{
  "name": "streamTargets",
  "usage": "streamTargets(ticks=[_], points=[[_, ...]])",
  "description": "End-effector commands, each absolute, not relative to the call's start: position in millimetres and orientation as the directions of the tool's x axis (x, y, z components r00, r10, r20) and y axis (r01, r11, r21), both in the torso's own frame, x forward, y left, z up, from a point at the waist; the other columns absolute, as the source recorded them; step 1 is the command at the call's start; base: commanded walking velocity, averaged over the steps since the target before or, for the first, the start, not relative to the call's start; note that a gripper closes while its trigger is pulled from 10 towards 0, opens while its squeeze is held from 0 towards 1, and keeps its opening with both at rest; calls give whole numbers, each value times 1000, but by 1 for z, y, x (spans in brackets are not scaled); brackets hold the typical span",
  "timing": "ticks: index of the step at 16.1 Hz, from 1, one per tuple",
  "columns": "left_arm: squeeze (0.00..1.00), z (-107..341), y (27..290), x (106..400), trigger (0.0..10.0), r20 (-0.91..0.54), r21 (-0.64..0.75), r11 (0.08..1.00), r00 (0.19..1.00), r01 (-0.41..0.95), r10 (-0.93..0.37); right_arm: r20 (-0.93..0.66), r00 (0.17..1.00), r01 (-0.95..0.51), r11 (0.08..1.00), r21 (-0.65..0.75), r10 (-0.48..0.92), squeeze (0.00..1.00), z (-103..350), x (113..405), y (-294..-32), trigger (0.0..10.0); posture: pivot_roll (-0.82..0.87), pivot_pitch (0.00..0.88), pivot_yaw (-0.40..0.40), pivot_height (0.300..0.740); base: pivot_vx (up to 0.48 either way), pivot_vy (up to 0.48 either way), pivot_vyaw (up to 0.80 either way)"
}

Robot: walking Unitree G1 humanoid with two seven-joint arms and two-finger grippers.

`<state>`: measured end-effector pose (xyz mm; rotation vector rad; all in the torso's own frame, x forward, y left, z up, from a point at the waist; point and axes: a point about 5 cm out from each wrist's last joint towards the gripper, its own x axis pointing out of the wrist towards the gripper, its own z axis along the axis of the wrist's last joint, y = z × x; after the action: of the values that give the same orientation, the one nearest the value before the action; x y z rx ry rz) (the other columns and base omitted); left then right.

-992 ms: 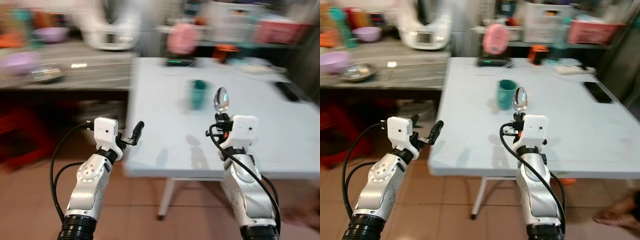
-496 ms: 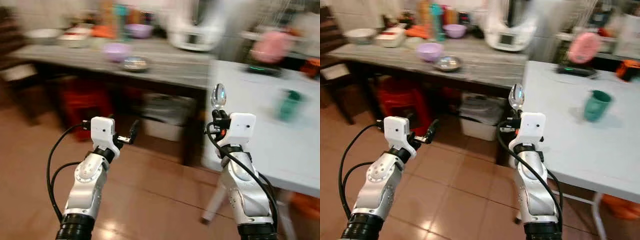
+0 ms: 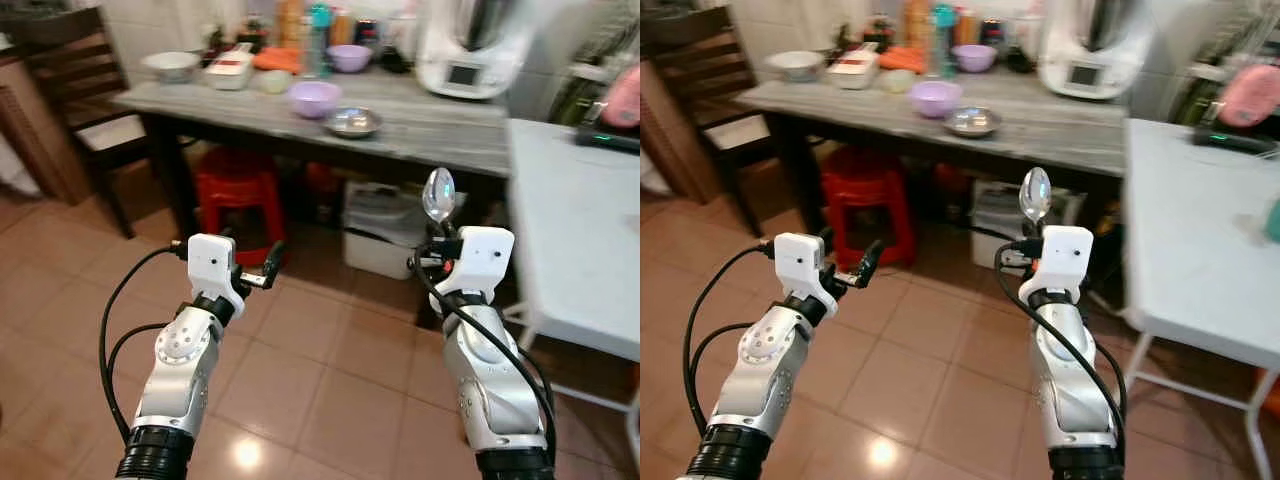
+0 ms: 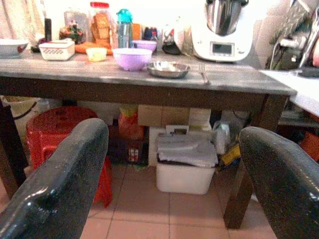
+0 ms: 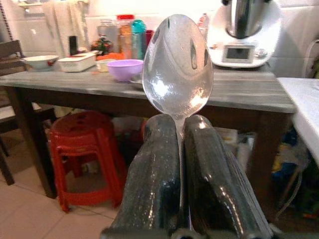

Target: Setting the table

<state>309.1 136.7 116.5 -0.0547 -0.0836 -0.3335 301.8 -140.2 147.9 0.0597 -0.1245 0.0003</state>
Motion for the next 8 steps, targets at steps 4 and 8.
streamTargets(ticks=[4,8], points=[[0,120,127,308,10000,114,-56,919,917,390,-382,141,989,38,998,52,-45,0,151,301,-152,10000,-53,0,-11,740,170,0,-403],[0,120,126,307,10000,118,-60,915,913,399,-391,142,989,34,998,50,-41,0,150,300,-152,10000,-52,0,-11,740,377,0,0]])
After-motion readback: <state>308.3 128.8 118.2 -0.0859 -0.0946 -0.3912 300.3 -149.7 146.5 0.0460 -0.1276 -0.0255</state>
